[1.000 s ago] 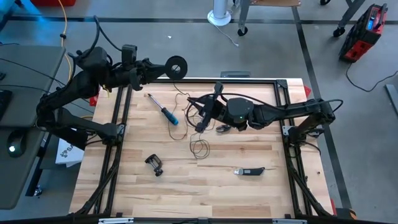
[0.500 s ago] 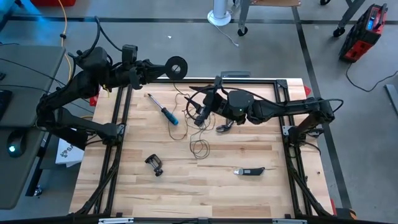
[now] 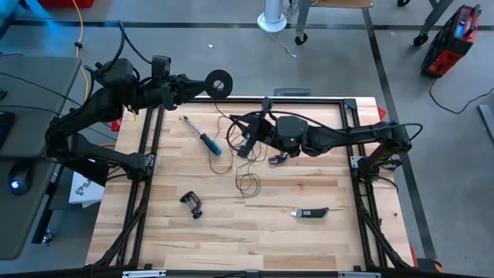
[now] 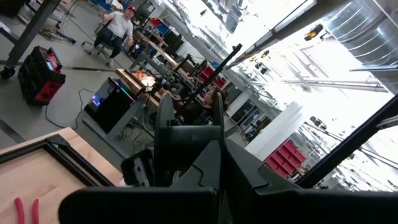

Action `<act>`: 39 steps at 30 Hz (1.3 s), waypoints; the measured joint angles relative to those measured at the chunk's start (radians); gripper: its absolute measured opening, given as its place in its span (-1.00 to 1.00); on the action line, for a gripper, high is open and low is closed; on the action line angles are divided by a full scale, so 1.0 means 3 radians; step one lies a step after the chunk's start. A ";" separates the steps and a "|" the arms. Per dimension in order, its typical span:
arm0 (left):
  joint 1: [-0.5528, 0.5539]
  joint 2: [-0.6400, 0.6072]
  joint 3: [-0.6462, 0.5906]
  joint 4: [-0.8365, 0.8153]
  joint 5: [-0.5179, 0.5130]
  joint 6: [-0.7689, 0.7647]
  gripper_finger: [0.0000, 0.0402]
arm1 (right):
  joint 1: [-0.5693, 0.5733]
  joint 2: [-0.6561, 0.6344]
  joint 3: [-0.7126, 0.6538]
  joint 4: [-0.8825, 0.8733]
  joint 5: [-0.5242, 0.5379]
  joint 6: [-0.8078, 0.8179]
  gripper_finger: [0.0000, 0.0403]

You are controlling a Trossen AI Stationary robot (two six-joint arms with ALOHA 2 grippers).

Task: Coil cords
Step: Coil the black wire onto the black spool

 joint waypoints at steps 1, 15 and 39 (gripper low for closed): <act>0.0000 0.0000 0.0000 -0.0001 0.0001 -0.0005 -1.00 | 0.0018 0.0002 0.0000 0.0011 0.0047 0.0000 -0.95; 0.0160 -0.0156 0.0000 -0.0982 0.0385 -0.0999 -1.00 | 0.0449 -0.0240 -0.0001 0.0005 0.0321 -0.0254 -1.00; -0.0079 0.0504 0.0000 0.0225 0.2000 -0.2036 -1.00 | 0.0140 -0.0345 -0.0001 0.0142 -0.0777 -0.0128 -1.00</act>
